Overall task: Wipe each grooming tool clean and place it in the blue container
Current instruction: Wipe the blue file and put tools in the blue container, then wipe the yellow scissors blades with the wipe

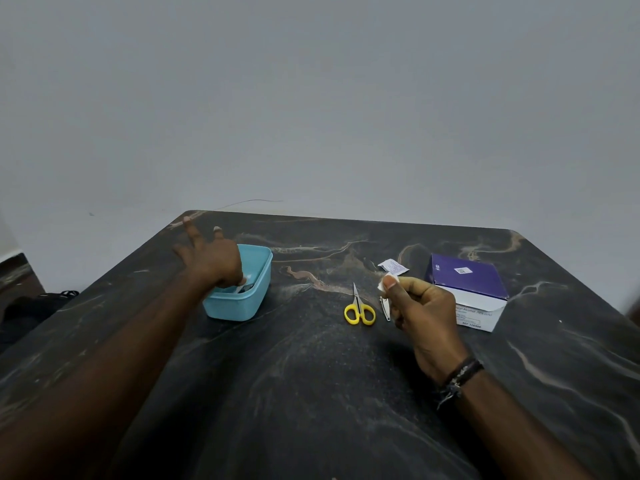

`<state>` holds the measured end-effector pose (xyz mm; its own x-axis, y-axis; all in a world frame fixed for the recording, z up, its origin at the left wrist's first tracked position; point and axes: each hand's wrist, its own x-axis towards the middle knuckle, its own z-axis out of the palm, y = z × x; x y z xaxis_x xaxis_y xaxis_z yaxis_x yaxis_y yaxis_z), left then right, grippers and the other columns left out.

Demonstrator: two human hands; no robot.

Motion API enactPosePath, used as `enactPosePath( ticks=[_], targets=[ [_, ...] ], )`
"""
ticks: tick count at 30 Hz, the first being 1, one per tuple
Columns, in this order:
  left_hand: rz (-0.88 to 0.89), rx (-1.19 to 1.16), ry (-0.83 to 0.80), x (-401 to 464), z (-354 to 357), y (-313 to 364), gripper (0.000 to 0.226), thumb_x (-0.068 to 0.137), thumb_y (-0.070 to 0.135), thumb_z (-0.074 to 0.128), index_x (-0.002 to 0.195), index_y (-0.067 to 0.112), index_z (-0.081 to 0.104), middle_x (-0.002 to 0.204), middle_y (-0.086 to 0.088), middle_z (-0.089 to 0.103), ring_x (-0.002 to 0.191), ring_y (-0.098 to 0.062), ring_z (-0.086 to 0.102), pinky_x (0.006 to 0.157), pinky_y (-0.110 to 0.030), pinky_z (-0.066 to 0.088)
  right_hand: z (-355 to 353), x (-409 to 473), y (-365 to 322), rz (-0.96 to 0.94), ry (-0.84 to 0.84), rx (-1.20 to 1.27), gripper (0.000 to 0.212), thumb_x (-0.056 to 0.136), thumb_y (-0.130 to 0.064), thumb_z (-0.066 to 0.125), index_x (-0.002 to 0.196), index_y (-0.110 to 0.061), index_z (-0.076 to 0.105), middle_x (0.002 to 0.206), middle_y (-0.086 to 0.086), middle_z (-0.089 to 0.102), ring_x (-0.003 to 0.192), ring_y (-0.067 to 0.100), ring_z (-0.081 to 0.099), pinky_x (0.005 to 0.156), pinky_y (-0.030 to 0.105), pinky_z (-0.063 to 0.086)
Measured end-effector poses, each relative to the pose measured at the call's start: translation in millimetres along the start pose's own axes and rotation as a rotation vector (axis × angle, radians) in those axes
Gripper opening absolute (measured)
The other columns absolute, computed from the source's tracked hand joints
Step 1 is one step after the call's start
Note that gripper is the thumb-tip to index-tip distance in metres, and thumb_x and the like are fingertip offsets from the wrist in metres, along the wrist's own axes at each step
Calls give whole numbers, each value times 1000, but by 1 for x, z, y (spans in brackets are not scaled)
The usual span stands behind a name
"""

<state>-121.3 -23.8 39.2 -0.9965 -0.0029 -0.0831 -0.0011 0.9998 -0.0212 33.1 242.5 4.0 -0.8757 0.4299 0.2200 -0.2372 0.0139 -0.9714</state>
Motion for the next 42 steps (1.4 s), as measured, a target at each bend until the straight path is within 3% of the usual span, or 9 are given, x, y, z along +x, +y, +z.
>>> enactPosePath(
  ticks=[7,12,15,18,21,24,30,37,42],
  targets=[
    [-5,21,142,-21,-9,7,43,80,49,71,115,23,69,161,-15,13,141,-51,-22,107,-75,10,-1,2,0,-8,5,-3,17,91,-18,64,84,-4,71,45,-11,54,42,3,38,43,14,34],
    [130,-142,725,-59,-21,32,12,84,32,68,90,24,76,144,-15,45,144,-49,2,110,-65,18,0,3,1,-13,9,28,17,92,-18,64,81,-8,73,56,-2,57,46,6,37,45,16,33],
    [442,-432,934,-87,-15,62,9,83,11,66,82,12,75,114,-14,66,124,-39,46,97,-52,42,-1,4,2,-18,12,18,16,91,-18,65,84,-8,74,62,4,58,49,8,36,45,18,34],
    [510,-587,680,-104,-1,98,12,87,15,61,84,12,71,83,-5,68,78,-23,61,71,-40,53,-3,4,1,-34,2,19,18,92,-17,63,82,-7,73,65,12,53,48,9,36,45,18,33],
    [398,-496,338,-99,21,126,11,89,21,64,86,12,70,82,-5,68,75,-20,63,69,-34,54,-4,4,1,-33,13,26,18,93,-16,62,80,-7,72,69,15,55,48,8,37,45,18,33],
    [341,-448,156,-92,30,138,16,85,21,68,80,8,60,79,-7,63,74,-21,62,64,-33,53,-4,5,2,-31,31,15,18,93,-17,63,80,-8,72,67,9,58,47,6,39,46,18,35],
    [320,-451,36,-92,21,145,19,86,23,67,90,8,56,86,-13,69,68,-28,72,67,-39,62,-2,5,7,-53,-1,-47,18,93,-17,63,83,-5,72,53,-13,59,45,-2,46,47,9,36],
    [298,-451,-72,-96,13,146,31,87,15,66,113,1,58,73,-7,57,63,-26,73,64,-36,62,-3,5,5,-53,12,-46,18,92,-18,64,81,-6,72,50,-13,58,44,-1,42,44,12,34],
    [328,-451,-25,-96,13,140,23,88,12,63,106,-2,59,78,-10,59,65,-28,72,64,-37,62,-5,5,4,-48,2,-36,17,92,-17,64,84,-5,73,52,-11,59,45,-1,43,46,12,35]
  ],
)
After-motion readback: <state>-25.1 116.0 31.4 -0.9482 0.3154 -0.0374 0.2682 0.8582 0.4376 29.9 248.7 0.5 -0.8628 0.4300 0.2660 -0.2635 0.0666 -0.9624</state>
